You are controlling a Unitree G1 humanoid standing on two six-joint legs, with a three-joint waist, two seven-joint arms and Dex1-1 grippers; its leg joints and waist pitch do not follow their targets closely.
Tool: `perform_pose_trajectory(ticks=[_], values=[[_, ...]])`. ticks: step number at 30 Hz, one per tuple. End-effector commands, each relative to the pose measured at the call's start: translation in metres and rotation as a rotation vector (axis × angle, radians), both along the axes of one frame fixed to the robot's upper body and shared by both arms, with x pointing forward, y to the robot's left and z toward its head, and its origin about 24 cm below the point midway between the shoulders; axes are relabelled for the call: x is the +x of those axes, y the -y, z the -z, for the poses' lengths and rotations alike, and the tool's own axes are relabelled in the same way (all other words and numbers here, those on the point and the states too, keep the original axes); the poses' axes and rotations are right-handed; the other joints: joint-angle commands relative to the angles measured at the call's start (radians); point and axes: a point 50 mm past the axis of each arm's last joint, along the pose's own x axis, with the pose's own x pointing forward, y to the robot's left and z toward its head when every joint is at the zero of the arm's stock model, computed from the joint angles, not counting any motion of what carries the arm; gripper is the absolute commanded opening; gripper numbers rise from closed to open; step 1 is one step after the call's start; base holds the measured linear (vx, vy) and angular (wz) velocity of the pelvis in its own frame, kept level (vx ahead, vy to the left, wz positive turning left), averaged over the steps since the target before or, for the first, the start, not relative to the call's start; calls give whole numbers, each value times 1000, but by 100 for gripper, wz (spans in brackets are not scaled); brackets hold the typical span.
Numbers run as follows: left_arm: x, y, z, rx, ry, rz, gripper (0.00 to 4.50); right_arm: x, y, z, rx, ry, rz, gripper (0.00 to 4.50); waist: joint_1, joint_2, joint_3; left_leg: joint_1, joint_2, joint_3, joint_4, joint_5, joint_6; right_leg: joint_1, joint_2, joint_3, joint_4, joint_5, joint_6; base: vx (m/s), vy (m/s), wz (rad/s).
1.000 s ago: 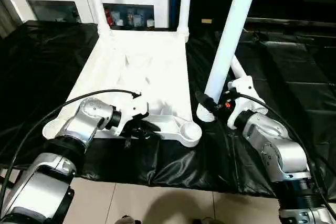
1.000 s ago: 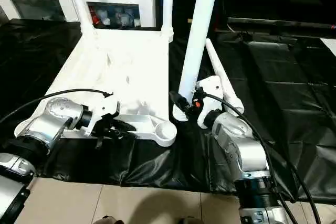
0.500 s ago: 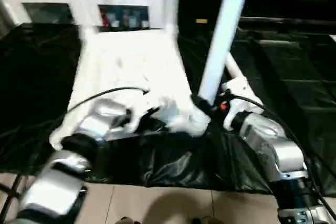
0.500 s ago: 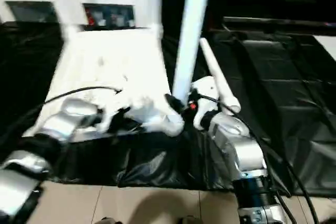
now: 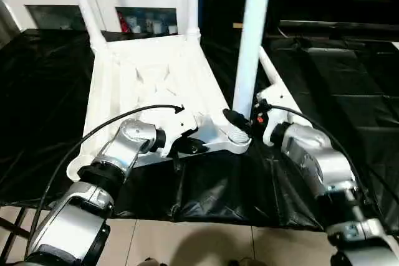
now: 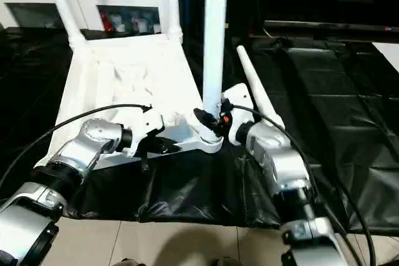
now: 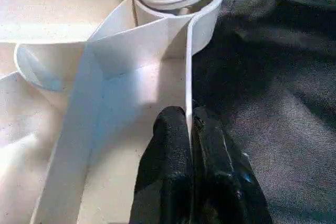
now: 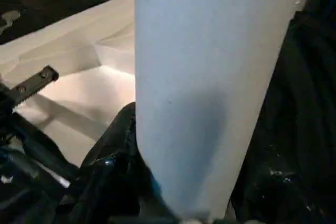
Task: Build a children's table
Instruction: Insert table leg to table base
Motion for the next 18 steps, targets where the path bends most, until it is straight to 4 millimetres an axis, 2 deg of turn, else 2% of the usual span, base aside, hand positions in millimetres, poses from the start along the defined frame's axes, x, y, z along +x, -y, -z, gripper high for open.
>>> perform_pose_trajectory(ticks=[1, 2, 3, 6, 7, 14, 15, 18], values=[[-4, 3, 1, -39, -4, 33, 0, 1, -2, 0, -16, -4, -21, 189, 2, -8, -79, 9, 7, -1, -64, -267, 24, 59, -50, 36, -89, -360, -182, 0, 0, 0], [-4, 2, 1, -46, -4, 34, 0, 1, -2, 1, -19, -9, -35, 189, 2, -16, -79, 9, 6, 0, -64, -264, 26, 59, -50, 36, -91, -361, -179, 0, 0, 0], [-4, 0, 1, -52, -7, 29, 0, 0, -2, 1, -22, -11, -47, 189, 4, -11, -79, 9, 7, -1, -65, -260, 28, 59, -52, 36, -88, -363, -179, 0, 0, 0], [-4, -2, 2, -55, -8, 29, 0, 0, -2, 2, -20, -13, -60, 189, 4, -11, -78, 9, 7, -1, -65, -262, 28, 58, -51, 36, -90, -372, -176, 0, 0, 0], [-5, -4, 2, -59, -13, 31, 0, 0, -3, 2, -12, -13, -62, 189, 5, -16, -79, 9, 6, 0, -64, -258, 30, 58, -52, 36, -89, -376, -173, 0, 0, 0], [-6, -7, 3, -73, -39, 34, 0, 0, -4, 4, 44, -9, -36, 189, 3, -14, -78, 7, 6, -1, -65, -260, 28, 56, -53, 36, -91, -393, -167, 0, 0, 0], [-6, -7, 4, -72, -43, 30, 0, -1, -2, 8, 69, -17, -23, 189, 2, -10, -78, 8, 7, -1, -65, -263, 27, 55, -54, 36, -92, -401, -167, 0, 0, 0], [-5, -8, 4, -71, -44, 15, 0, -3, 1, 14, 122, -33, 1, 189, 0, -12, -77, 10, 7, -1, -66, -278, 27, 53, -53, 35, -95, -412, -165, 0, 0, 0]])
